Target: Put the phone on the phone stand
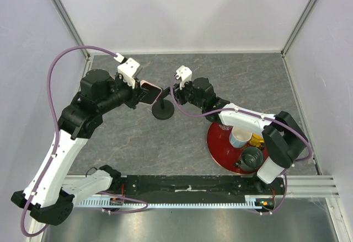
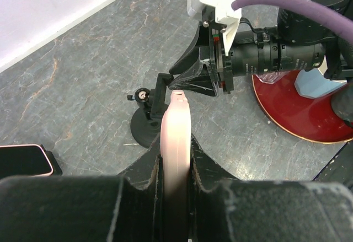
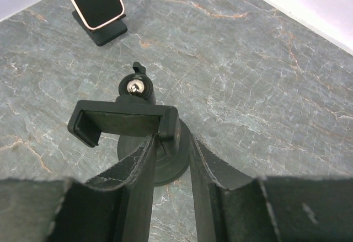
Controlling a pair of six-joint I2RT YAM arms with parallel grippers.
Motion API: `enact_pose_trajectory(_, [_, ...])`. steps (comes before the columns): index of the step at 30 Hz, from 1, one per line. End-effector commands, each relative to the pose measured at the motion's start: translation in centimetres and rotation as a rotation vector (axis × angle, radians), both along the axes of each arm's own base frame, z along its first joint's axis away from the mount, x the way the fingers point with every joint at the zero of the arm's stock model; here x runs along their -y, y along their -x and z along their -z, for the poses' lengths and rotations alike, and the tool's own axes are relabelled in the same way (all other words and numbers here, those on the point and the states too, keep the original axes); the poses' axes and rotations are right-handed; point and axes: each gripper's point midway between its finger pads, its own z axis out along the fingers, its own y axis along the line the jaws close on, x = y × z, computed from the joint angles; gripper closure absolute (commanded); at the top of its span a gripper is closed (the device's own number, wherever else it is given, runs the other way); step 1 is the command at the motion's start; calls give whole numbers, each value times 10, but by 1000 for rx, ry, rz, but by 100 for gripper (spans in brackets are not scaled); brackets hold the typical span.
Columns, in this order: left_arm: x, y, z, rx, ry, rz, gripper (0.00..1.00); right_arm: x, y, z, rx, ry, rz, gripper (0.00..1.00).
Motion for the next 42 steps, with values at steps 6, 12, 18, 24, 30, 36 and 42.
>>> enact_pose_trajectory(6, [6, 3, -32, 78, 90, 20, 98, -4, -4, 0, 27, 9, 2, 64])
enact_pose_trajectory(12, [7, 2, -33, 76, 93, 25, 98, -5, -2, -10, 44, -16, -7, 65])
enact_pose_trajectory(18, [8, 2, -31, 73, 92, 27, 98, -2, -1, -17, 63, -24, 4, 64])
enact_pose_trajectory(24, [8, 3, -32, 74, 93, 30, 98, 0, -4, -17, 66, -15, 14, 64])
enact_pose_trajectory(30, [8, 3, -30, 68, 90, 31, 98, 1, -5, -19, 75, -6, 17, 62])
enact_pose_trajectory(36, [9, 3, -28, 66, 88, 34, 98, 2, -4, -26, 86, -11, 17, 62])
enact_pose_trajectory(42, [9, 3, -28, 64, 89, 35, 98, 3, -4, -29, 92, -17, 23, 59])
